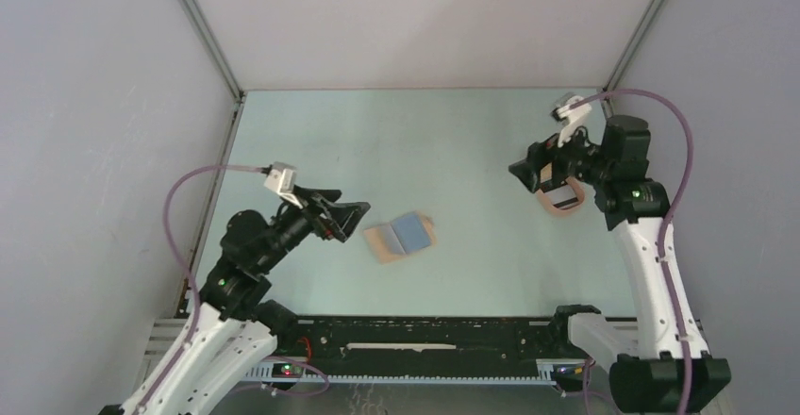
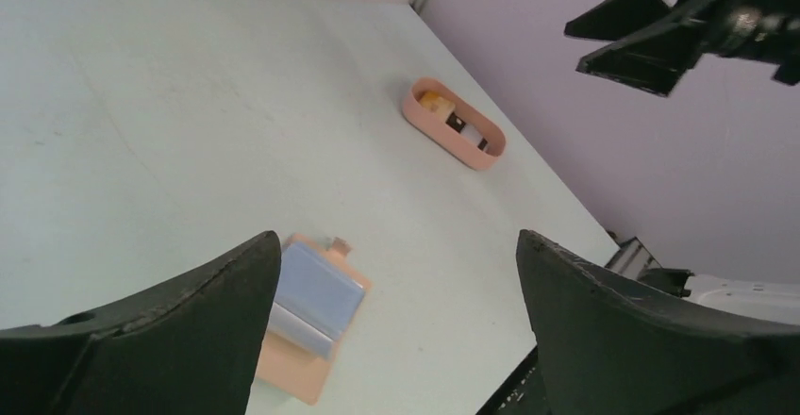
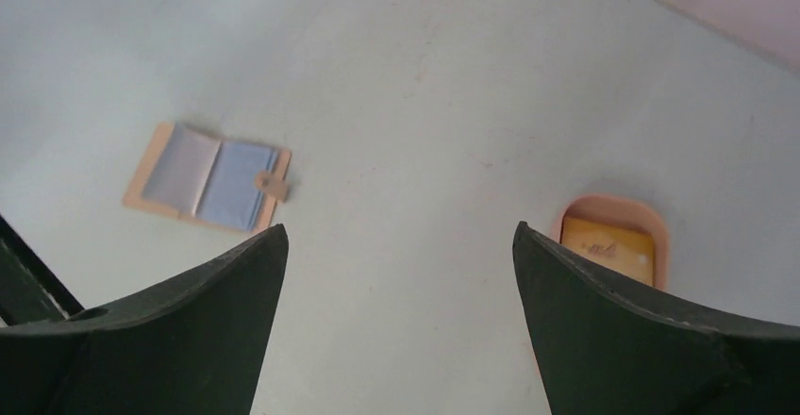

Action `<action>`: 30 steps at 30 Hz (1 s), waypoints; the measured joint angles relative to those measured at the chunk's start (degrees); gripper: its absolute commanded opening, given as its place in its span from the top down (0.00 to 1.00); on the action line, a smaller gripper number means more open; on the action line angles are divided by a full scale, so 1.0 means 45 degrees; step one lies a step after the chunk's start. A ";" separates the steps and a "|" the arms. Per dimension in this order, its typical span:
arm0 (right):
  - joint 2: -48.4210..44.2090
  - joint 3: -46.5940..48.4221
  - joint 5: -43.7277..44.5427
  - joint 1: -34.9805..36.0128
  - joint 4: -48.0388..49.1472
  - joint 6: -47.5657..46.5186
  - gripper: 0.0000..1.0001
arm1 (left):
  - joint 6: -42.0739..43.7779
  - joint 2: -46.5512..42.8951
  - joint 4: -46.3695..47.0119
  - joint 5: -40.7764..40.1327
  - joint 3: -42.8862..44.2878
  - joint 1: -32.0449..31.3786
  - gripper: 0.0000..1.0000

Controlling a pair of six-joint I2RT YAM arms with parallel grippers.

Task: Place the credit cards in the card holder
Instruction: Pick up the credit card from the storage box.

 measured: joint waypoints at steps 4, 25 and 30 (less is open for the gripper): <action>0.1132 -0.0408 -0.1151 -0.2414 0.1292 0.2356 0.08 | 0.1020 -0.1112 -0.2132 -0.0695 0.1341 0.0005 0.00; 0.8986 0.0889 0.5829 -0.0996 0.2098 0.3337 0.44 | 0.3337 0.0364 -0.4940 -0.0330 0.1817 0.1234 0.00; 0.9709 0.0928 0.6173 -0.1039 0.1627 0.2837 0.52 | 0.3337 0.0335 -0.4935 -0.0170 0.1812 0.1243 0.00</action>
